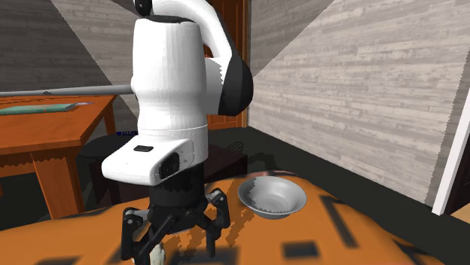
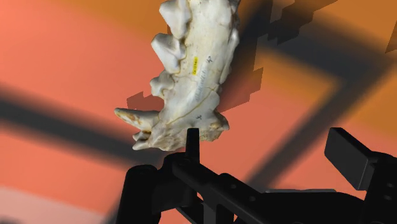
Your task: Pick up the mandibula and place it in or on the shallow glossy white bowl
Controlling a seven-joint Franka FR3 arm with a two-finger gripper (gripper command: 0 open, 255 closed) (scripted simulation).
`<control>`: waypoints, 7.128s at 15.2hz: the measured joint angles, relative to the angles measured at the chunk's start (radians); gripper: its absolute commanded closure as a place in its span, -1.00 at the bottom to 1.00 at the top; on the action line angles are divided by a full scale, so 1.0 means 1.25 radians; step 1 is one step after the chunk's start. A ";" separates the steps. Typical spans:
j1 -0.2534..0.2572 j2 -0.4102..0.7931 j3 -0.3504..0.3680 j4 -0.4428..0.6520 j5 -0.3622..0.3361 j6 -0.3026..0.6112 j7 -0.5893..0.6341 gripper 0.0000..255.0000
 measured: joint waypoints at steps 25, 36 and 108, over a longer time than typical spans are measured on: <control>-0.015 0.035 -0.037 0.013 -0.052 -0.038 -0.015 -1.00; -0.026 0.071 -0.027 0.015 -0.039 -0.006 -0.023 -1.00; 0.331 -0.161 0.055 -0.186 -0.180 -0.054 0.480 1.00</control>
